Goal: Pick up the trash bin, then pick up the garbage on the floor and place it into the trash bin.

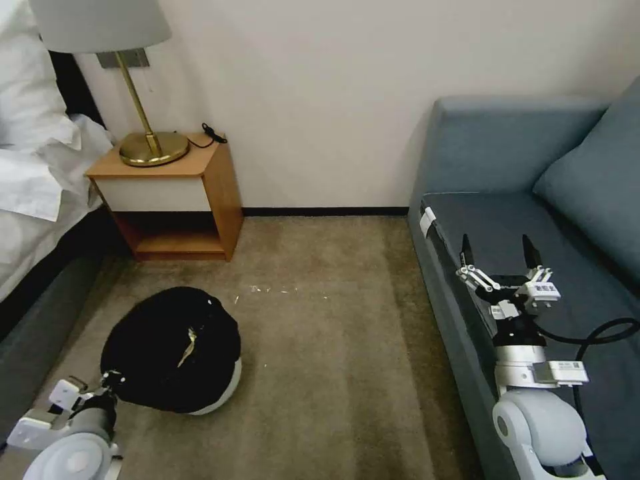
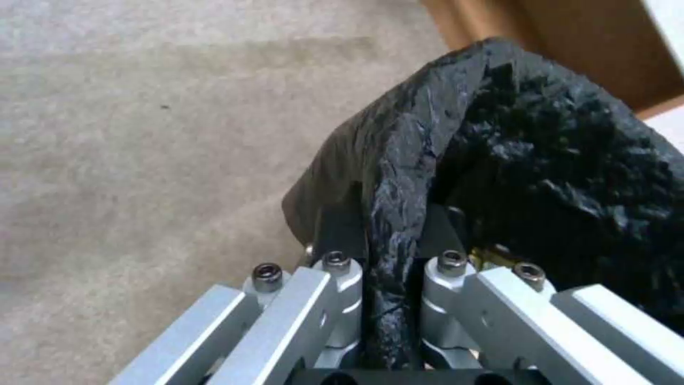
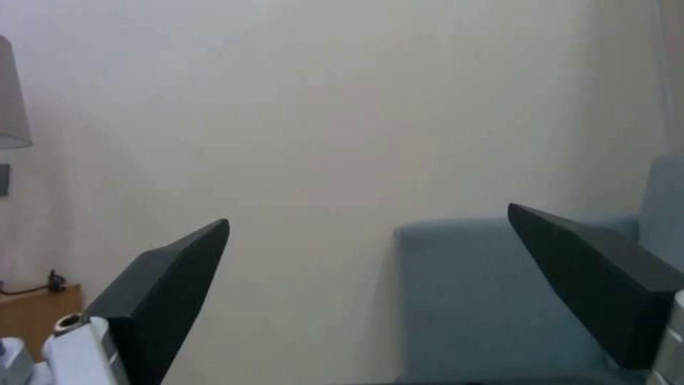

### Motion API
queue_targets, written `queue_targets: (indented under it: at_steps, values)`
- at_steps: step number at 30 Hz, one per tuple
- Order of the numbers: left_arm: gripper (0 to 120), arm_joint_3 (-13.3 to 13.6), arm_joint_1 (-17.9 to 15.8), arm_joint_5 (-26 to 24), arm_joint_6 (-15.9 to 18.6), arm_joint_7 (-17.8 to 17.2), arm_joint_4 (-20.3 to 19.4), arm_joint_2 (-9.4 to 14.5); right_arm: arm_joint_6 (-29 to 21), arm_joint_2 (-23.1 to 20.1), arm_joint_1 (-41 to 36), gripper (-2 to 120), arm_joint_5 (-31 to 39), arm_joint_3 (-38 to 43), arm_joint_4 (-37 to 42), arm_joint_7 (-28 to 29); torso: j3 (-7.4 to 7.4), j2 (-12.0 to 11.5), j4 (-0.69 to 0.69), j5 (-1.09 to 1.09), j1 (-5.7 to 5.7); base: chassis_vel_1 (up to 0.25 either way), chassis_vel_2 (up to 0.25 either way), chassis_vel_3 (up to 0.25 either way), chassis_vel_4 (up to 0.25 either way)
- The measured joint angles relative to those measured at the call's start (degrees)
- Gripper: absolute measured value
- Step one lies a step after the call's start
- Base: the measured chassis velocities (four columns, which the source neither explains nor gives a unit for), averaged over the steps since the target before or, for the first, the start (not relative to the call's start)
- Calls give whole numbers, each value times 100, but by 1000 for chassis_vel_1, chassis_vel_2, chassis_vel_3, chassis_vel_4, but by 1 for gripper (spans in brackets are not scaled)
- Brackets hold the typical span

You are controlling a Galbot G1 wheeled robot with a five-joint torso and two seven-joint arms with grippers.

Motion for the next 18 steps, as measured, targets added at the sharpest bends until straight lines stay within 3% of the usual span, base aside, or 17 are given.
queue_targets:
  at_steps: [7, 12, 15, 17, 18]
  values:
    - [31, 15, 50, 398, -1, -28, 47, -9, -39, 26, 67, 100, -145, -117, -11, 27, 0, 0, 0, 1, 0, 0, 0, 0, 0]
    - [49, 16, 193, 970, -205, 214, -194, -30, -84, 27, 111, 100, -335, -231, -1, -15, 0, 0, 0, 1, 0, 0, 0, 0, 0]
    - [61, 15, 270, 1633, -564, 616, -467, -38, -87, 39, 67, 100, -312, -239, -1, -169, 0, 0, 0, 1, 0, 0, 0, 0, 0]
    - [71, 17, 374, 2527, -1190, 1268, -546, -41, -57, 62, 8, 100, -207, -227, -1, -269, 0, 0, -1, 1, 0, 0, 0, 0, 0]
    - [71, 17, 374, 2527, -1190, 1268, -546, -41, -57, 62, 8, 100, -207, -227, -1, -269, 0, 0, -1, 1, 0, 0, 0, 0, 0]
